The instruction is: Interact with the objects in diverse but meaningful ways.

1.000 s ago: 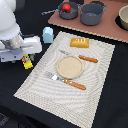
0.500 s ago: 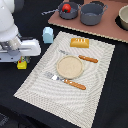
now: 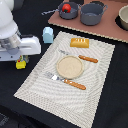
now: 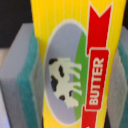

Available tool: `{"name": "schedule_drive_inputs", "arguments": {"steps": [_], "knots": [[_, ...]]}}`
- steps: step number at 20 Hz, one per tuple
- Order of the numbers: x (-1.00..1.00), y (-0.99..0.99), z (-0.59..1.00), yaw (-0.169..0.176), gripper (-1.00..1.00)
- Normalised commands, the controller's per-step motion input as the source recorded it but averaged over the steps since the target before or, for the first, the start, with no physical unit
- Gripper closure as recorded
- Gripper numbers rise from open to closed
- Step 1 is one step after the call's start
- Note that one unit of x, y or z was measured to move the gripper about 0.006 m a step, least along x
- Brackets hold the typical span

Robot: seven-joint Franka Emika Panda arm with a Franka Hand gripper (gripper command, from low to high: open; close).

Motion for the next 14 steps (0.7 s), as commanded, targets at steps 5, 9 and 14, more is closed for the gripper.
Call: {"name": "schedule_drive_inputs", "arguments": {"steps": [5, 9, 14], "knots": [[1.0, -0.01, 0.95, 0.0, 1.0], [0.92, -0.17, 0.55, 0.0, 1.0], [0.89, -0.27, 0.41, 0.0, 1.0]]}}
